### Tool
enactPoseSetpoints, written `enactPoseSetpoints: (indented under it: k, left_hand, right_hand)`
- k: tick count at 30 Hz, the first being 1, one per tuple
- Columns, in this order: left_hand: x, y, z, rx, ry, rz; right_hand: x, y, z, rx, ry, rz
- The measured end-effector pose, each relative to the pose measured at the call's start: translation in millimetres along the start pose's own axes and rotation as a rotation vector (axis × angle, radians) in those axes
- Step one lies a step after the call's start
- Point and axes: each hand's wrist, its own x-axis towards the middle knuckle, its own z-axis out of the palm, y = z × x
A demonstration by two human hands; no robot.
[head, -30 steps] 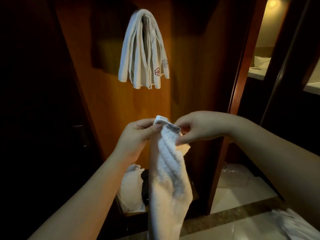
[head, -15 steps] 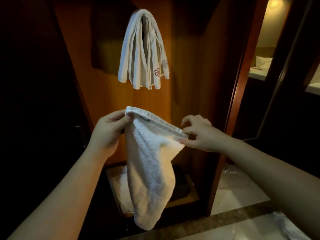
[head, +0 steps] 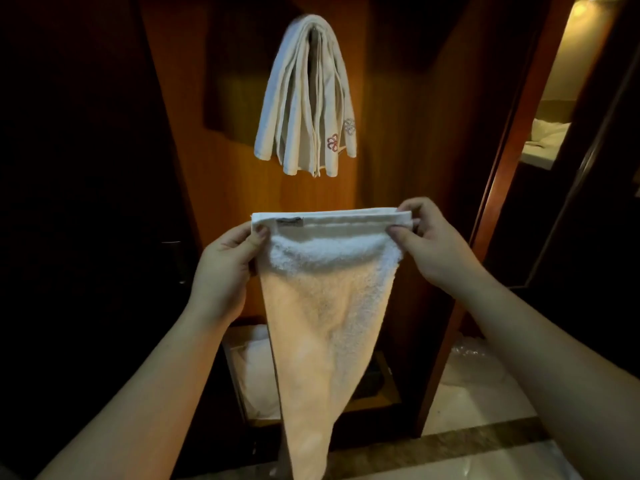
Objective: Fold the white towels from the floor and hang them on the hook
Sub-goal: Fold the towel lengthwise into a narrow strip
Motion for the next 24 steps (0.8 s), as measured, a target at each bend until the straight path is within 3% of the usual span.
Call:
enactPoseSetpoints:
  k: [3,9,24]
  left_hand:
    - [-6,0,7,-0.037,0.032,-0.03]
    - [-16,-5,16,-0.074,0.023,-0.066]
    - [-29,5,34,-0.035,0.006,-0.089]
  right_hand:
    - [-7,3,17,0.173,0.163,0.039]
    - [-28,13,38,0.081,0.377,-0.009]
    - [-40,32,22,-0.012,0.478,-0.033]
